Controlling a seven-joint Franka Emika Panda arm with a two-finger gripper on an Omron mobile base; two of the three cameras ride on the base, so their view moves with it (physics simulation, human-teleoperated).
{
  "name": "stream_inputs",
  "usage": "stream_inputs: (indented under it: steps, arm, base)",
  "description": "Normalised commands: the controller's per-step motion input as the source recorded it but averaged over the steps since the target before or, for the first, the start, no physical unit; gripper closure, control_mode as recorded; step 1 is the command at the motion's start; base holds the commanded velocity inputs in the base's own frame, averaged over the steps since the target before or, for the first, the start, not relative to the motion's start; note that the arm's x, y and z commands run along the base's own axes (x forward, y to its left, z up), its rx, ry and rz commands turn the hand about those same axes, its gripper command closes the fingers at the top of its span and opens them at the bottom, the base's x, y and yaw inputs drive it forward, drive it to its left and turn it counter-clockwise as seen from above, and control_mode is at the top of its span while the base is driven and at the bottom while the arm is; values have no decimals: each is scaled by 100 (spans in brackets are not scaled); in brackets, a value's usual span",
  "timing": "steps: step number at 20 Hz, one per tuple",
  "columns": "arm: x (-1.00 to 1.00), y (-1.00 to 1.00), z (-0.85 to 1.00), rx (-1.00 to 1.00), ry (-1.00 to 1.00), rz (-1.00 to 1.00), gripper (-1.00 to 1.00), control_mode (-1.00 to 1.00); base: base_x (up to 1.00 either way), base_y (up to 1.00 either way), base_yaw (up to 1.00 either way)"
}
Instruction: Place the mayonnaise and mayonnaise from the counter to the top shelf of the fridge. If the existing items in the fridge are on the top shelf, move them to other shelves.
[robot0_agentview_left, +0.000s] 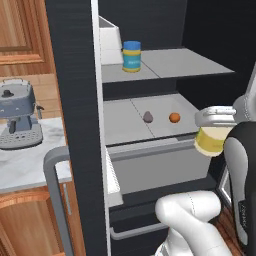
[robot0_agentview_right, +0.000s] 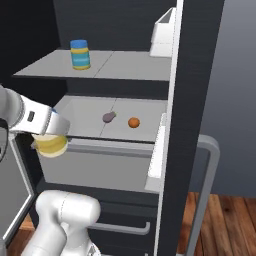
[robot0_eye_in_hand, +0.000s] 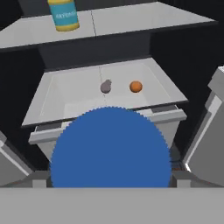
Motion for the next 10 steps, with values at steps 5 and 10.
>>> stream_inputs:
  steps: [5,10]
  arm:
    - [84,-23,58,11,-21,0,100,-100]
    - [100,-25,44,6,-13,-5,100,-100]
  base:
    - [0,0,0]
    - [0,0,0]
